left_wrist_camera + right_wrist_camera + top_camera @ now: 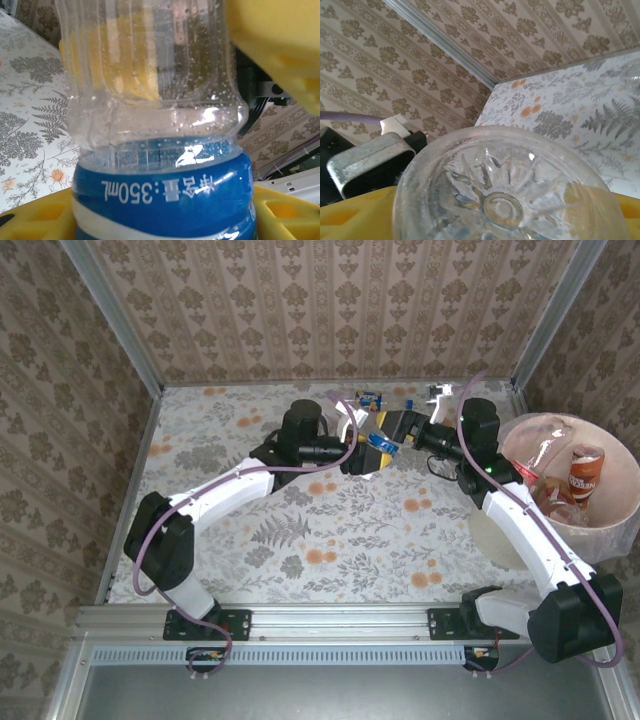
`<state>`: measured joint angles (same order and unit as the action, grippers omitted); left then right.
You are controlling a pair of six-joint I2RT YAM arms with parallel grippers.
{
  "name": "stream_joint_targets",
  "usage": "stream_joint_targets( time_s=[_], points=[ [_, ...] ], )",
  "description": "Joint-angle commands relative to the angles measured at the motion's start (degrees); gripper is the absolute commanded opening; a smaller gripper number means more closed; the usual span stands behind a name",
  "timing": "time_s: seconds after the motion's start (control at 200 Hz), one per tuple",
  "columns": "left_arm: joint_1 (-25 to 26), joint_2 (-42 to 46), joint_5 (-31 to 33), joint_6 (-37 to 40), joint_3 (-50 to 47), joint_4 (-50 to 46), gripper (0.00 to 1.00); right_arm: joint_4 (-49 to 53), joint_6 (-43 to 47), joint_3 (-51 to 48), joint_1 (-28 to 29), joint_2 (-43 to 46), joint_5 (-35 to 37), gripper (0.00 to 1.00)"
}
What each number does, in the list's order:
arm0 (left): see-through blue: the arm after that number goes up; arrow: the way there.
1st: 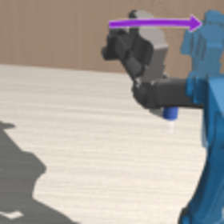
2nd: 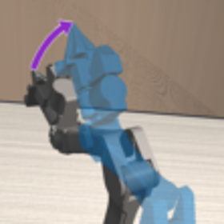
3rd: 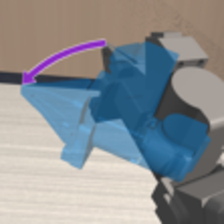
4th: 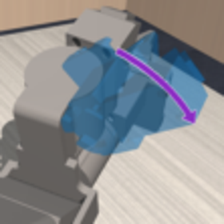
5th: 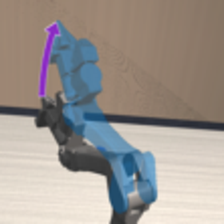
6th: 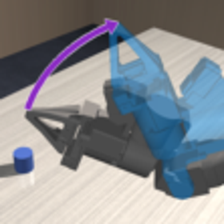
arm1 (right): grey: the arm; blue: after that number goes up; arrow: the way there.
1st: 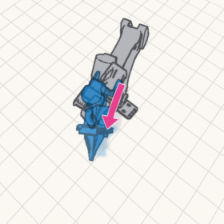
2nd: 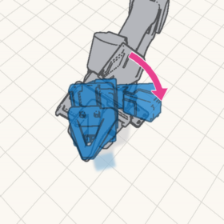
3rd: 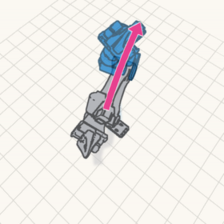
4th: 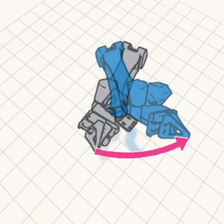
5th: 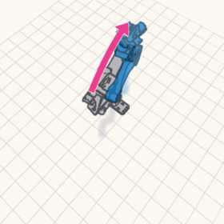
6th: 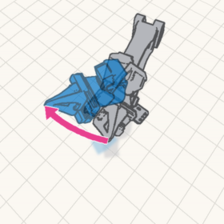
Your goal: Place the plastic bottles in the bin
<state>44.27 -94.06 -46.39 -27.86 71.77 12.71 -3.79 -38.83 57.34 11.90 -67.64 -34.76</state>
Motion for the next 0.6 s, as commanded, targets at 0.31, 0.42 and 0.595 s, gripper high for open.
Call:
stream_joint_targets(
  time_s=[0.31,0.42,0.595],
  points=[
    [0.16,-1.66,-3.02,-2.20,2.91,2.76,0.00,-0.22,1.56,0.30,0.18,0.49,-1.42,0.52],
    [0.04,-1.65,-3.69,-2.63,3.07,2.85,0.21,0.60,1.96,0.39,0.21,0.88,0.09,0.52],
    [-0.19,-0.47,-2.48,-2.79,3.03,1.43,0.65,2.93,3.24,0.66,0.14,2.14,3.26,0.49]
  ],
)
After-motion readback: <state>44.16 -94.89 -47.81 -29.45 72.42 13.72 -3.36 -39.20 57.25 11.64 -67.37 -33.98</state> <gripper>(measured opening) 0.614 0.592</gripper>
